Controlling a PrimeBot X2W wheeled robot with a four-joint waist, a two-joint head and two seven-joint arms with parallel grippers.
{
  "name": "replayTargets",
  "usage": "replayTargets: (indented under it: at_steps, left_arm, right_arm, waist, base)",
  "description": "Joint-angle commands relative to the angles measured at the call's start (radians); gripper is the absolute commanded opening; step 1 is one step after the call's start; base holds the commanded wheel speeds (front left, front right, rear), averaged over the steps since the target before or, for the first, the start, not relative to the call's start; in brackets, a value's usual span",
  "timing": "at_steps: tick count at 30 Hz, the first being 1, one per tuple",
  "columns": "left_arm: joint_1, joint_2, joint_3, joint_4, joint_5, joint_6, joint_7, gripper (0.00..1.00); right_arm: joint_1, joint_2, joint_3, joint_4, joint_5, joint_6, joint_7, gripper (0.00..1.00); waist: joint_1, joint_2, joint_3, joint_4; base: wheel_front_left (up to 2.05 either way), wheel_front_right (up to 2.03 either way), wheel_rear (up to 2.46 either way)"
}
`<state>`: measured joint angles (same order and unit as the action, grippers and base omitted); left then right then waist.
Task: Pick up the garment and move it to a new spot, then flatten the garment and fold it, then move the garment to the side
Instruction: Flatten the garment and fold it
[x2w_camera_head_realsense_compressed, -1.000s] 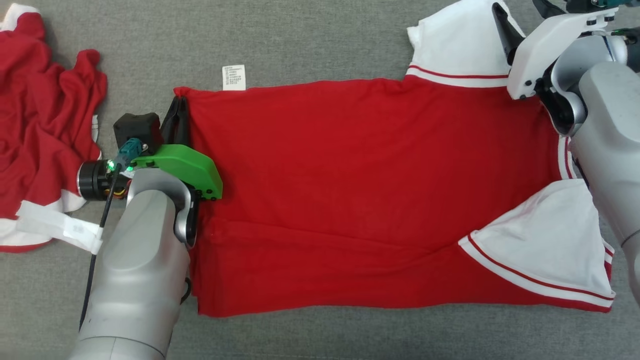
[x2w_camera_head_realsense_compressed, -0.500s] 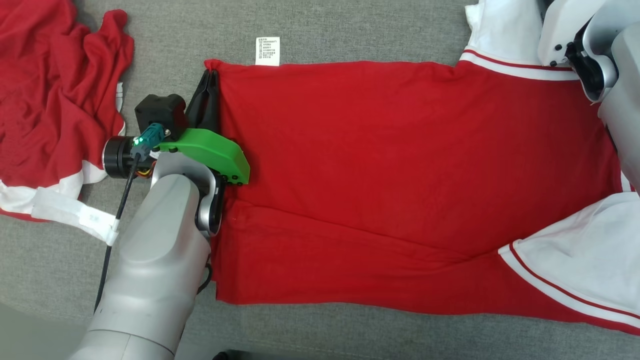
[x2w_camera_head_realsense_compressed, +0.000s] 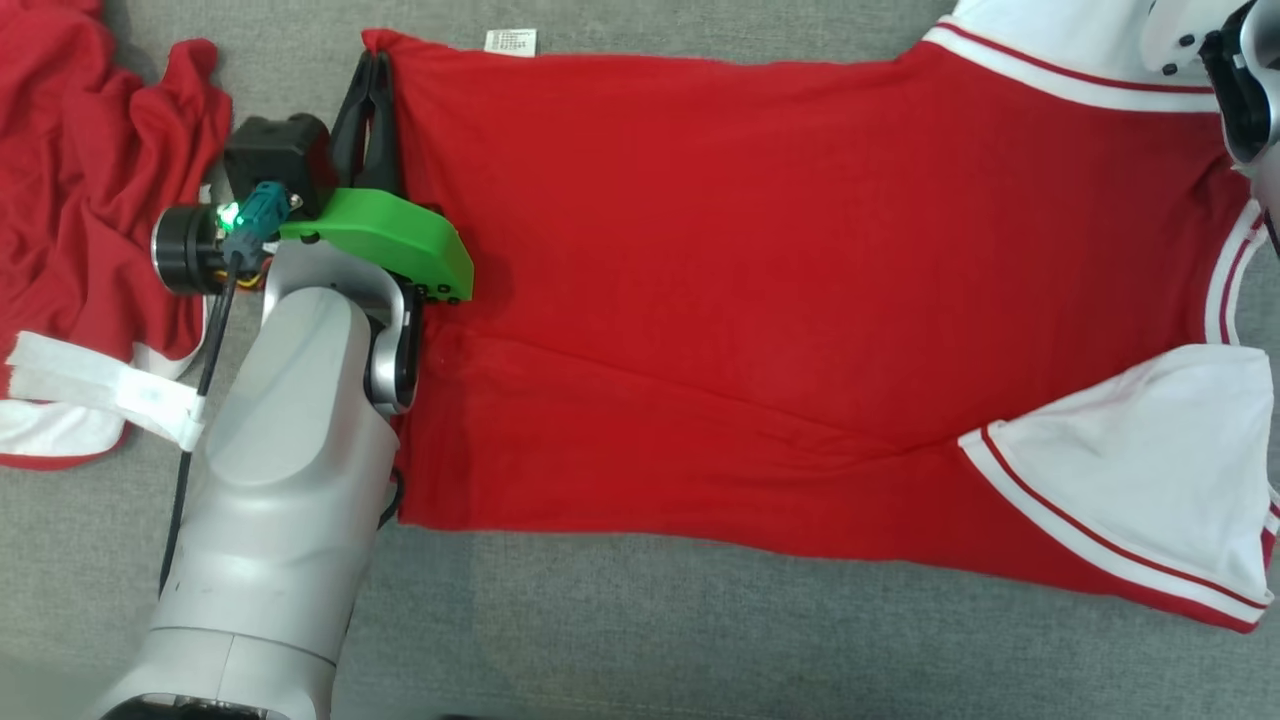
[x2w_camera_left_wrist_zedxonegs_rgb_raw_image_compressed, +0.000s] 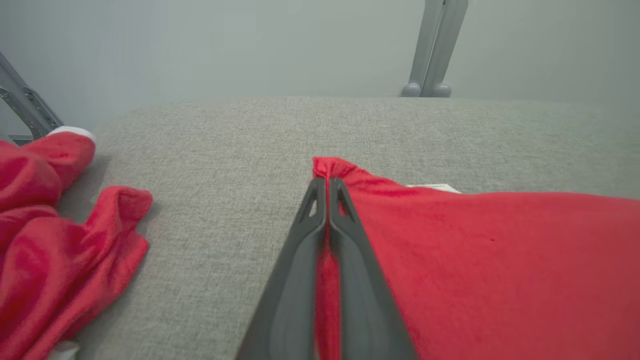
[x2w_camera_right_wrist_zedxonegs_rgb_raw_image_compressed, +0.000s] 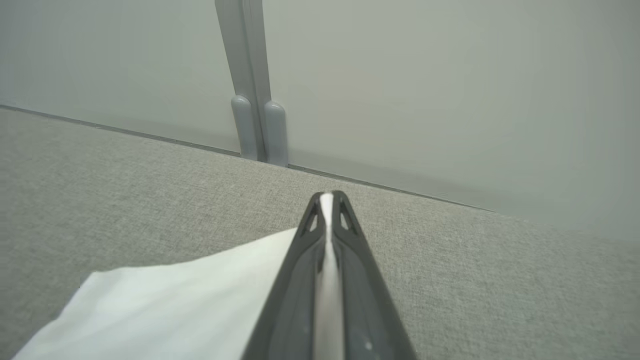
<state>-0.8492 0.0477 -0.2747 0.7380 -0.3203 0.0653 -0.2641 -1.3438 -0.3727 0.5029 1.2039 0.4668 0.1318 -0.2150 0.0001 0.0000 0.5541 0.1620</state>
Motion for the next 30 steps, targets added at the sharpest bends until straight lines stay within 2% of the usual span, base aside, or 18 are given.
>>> replayTargets:
  at_steps: [1,6,9,19,24,30]
  left_arm:
    - [-0.011,0.008,0.011,-0.014,0.015,-0.008,0.000,0.00]
    - [0.033,0.017,0.045,-0.050,0.062,-0.043,0.000,0.00]
    - [0.071,0.027,0.074,-0.071,0.085,-0.056,0.000,0.00]
    - [0.292,0.073,0.157,-0.090,0.143,-0.109,0.000,0.00]
    - [0.414,0.077,0.194,-0.103,0.172,-0.128,0.000,0.00]
    - [0.534,0.057,0.229,-0.155,0.188,-0.136,0.000,0.00]
  right_arm:
    - [-0.014,0.000,-0.008,0.006,-0.014,-0.002,-0.022,0.00]
    - [0.021,0.027,-0.044,-0.020,-0.001,-0.002,-0.050,0.00]
    - [0.070,0.032,-0.080,-0.095,0.019,-0.002,-0.051,0.00]
    - [0.467,0.066,-0.156,-0.380,0.092,-0.002,-0.050,0.00]
    - [0.690,0.087,-0.167,-0.505,0.149,-0.002,-0.050,0.00]
    - [0.867,0.120,-0.182,-0.576,0.195,-0.002,-0.051,0.00]
  waist:
    - [-0.0001,0.0000,-0.018,-0.016]
    - [-0.0001,0.0000,-0.065,-0.052]
    - [-0.0001,0.0000,-0.101,-0.079]
    - [-0.0001,0.0000,-0.279,-0.178]
    - [-0.0001,0.0000,-0.351,-0.215]
    - [-0.0001,0.0000,-0.414,-0.240]
  base:
    - [0.00,0.00,0.00]
    - [0.00,0.00,0.00]
    - [0.00,0.00,0.00]
    - [0.00,0.00,0.00]
    - [0.00,0.00,0.00]
    - [0.00,0.00,0.00]
